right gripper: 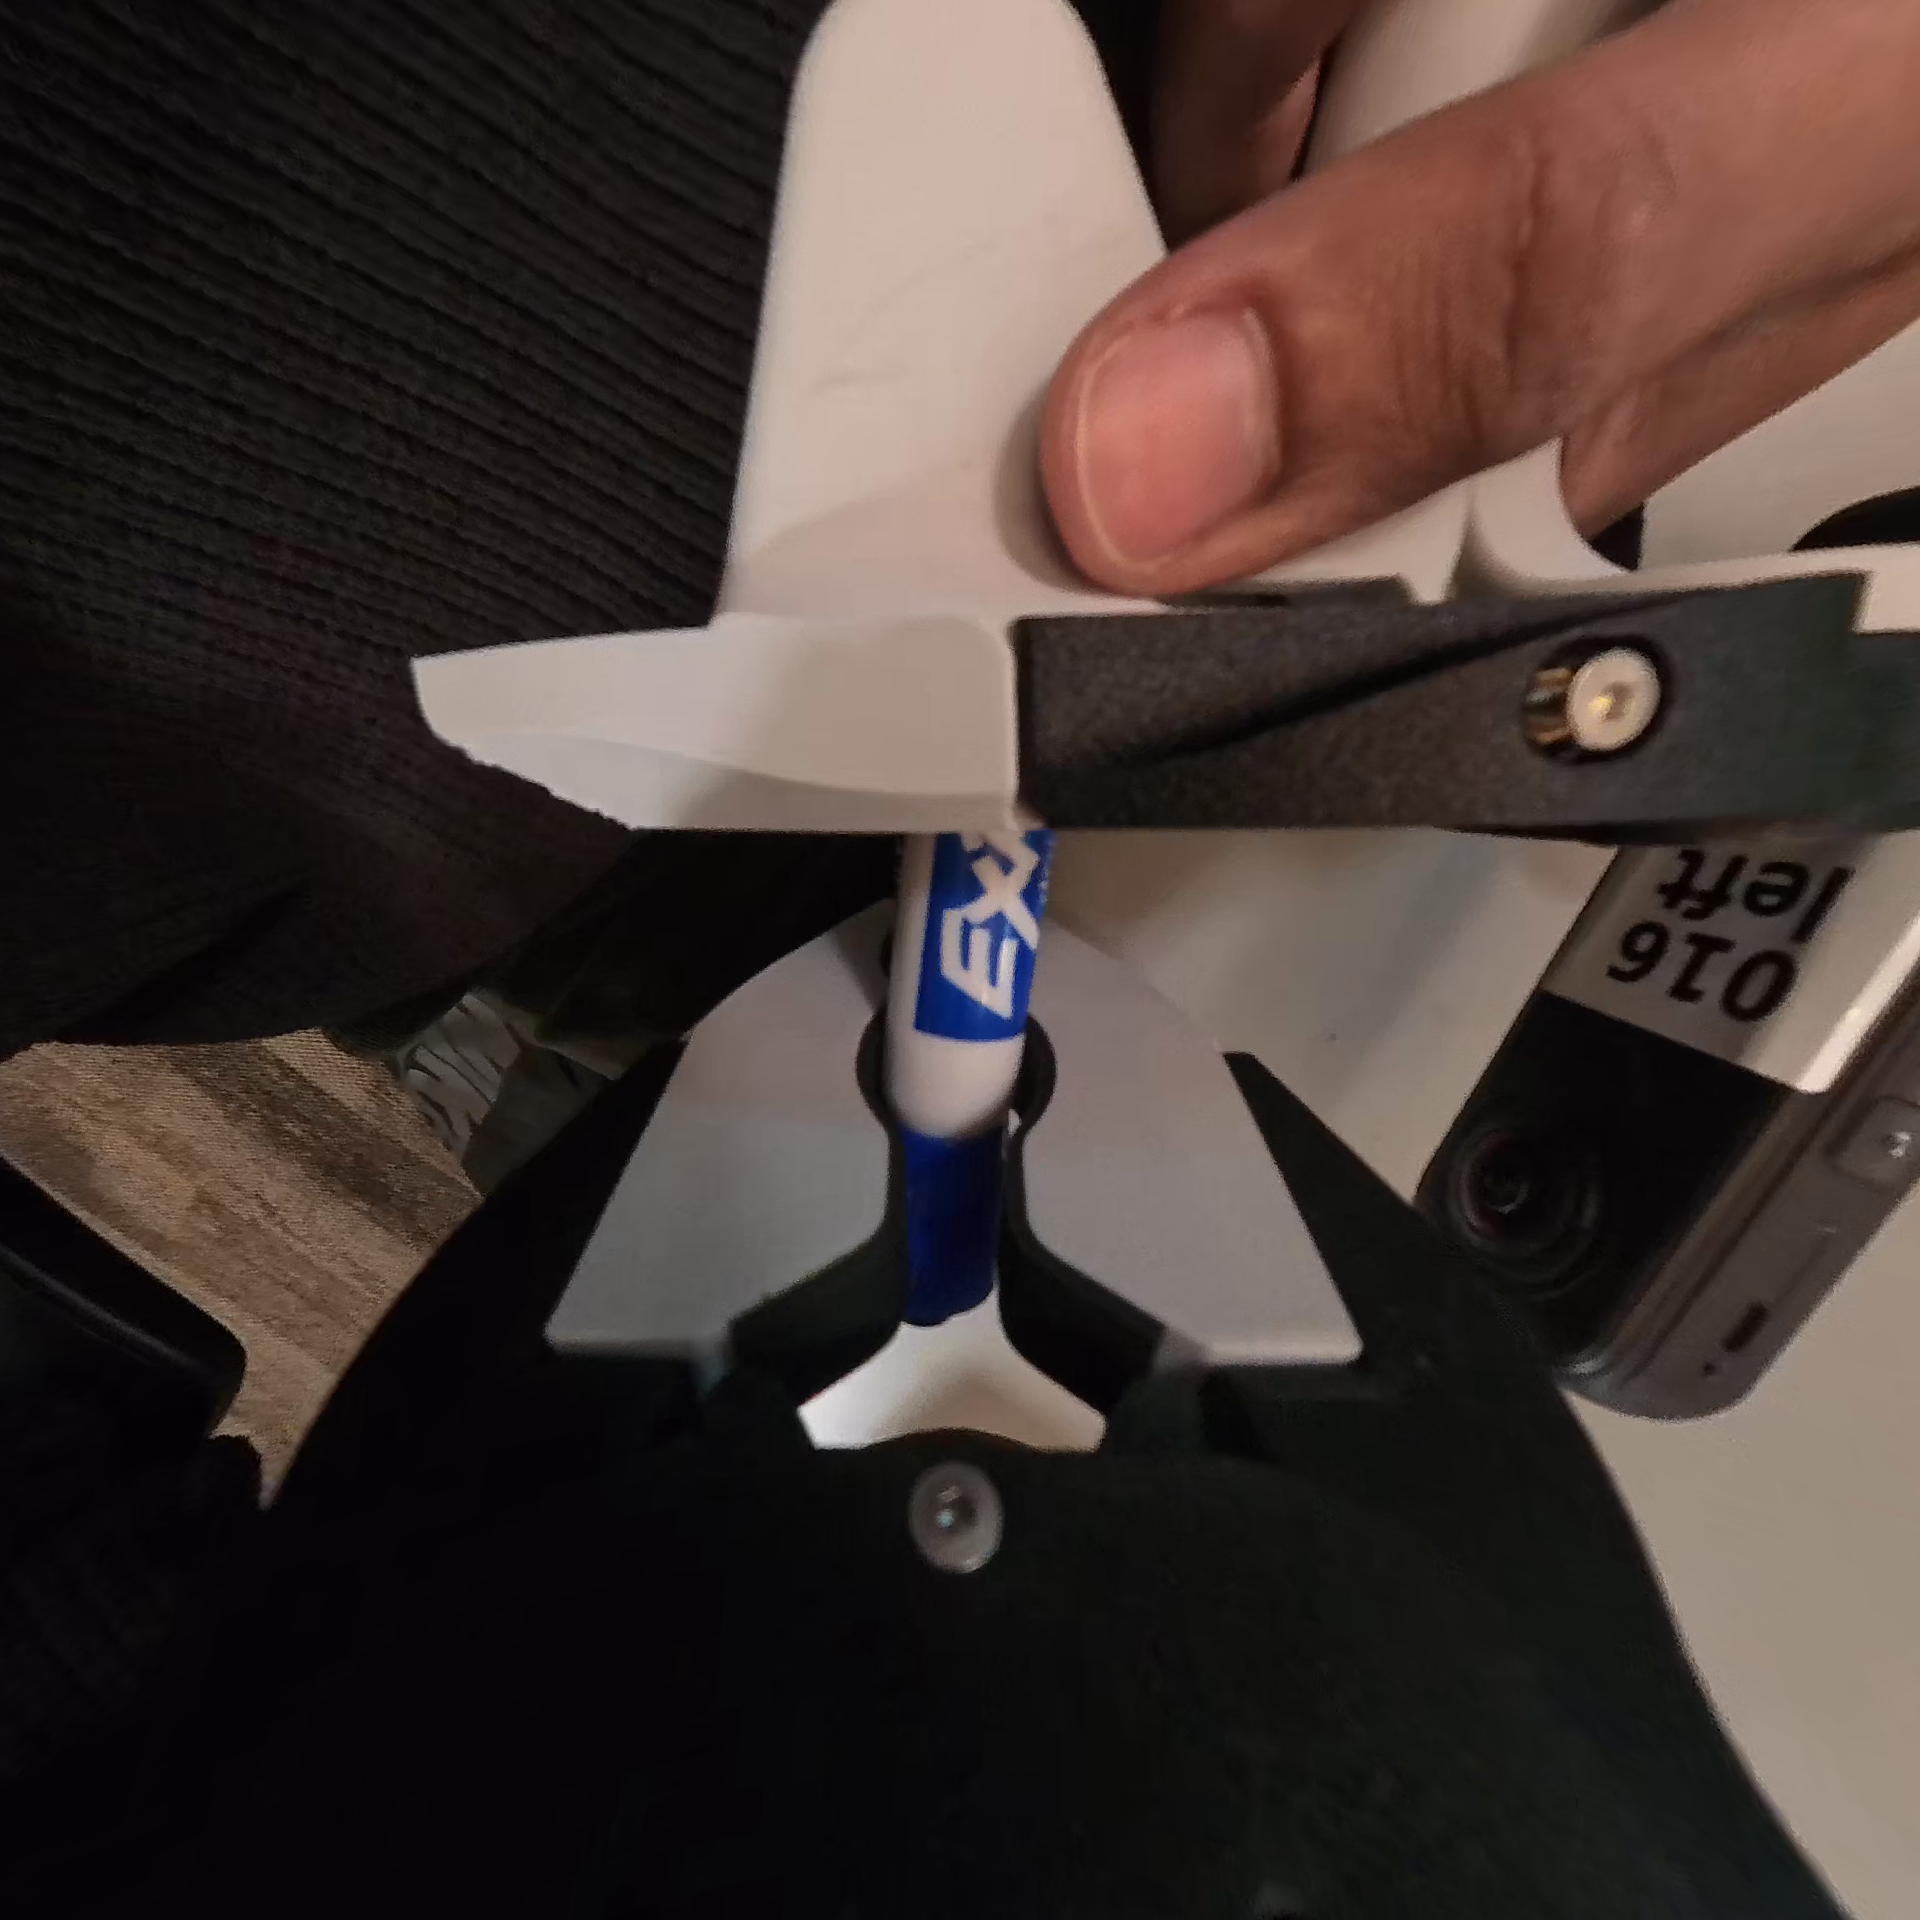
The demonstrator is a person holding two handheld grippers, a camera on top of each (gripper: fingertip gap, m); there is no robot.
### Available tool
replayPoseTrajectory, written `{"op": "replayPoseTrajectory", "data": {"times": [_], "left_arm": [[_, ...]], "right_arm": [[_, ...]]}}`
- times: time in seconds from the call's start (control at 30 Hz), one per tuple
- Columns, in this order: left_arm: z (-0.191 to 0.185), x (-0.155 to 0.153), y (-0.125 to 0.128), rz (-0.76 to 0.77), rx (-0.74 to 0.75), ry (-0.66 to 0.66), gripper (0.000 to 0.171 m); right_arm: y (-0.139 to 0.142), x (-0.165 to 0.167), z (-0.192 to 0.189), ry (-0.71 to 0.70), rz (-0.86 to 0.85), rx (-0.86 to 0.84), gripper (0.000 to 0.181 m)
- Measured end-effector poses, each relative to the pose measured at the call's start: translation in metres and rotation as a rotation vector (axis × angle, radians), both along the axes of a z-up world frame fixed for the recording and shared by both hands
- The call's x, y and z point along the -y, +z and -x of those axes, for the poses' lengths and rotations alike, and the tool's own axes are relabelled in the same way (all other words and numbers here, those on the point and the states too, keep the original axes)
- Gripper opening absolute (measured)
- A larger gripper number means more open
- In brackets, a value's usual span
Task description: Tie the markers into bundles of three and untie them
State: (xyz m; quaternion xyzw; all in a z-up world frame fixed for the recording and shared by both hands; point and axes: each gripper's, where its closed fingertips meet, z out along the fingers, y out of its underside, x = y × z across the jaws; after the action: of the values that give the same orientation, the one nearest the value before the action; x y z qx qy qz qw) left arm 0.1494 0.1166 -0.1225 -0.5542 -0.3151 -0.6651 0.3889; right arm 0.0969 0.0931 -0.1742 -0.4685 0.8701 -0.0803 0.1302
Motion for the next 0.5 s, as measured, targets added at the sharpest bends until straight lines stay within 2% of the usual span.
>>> {"op": "replayPoseTrajectory", "data": {"times": [0.27, 0.5], "left_arm": [[-0.004, -0.001, 0.001, 0.006, 0.019, -0.014, 0.041], [0.008, -0.003, -0.007, 0.040, -0.037, 0.082, 0.041]], "right_arm": [[-0.001, 0.003, -0.002, 0.038, 0.047, -0.012, 0.015], [-0.005, 0.004, 0.008, 0.016, 0.052, -0.064, 0.015]]}}
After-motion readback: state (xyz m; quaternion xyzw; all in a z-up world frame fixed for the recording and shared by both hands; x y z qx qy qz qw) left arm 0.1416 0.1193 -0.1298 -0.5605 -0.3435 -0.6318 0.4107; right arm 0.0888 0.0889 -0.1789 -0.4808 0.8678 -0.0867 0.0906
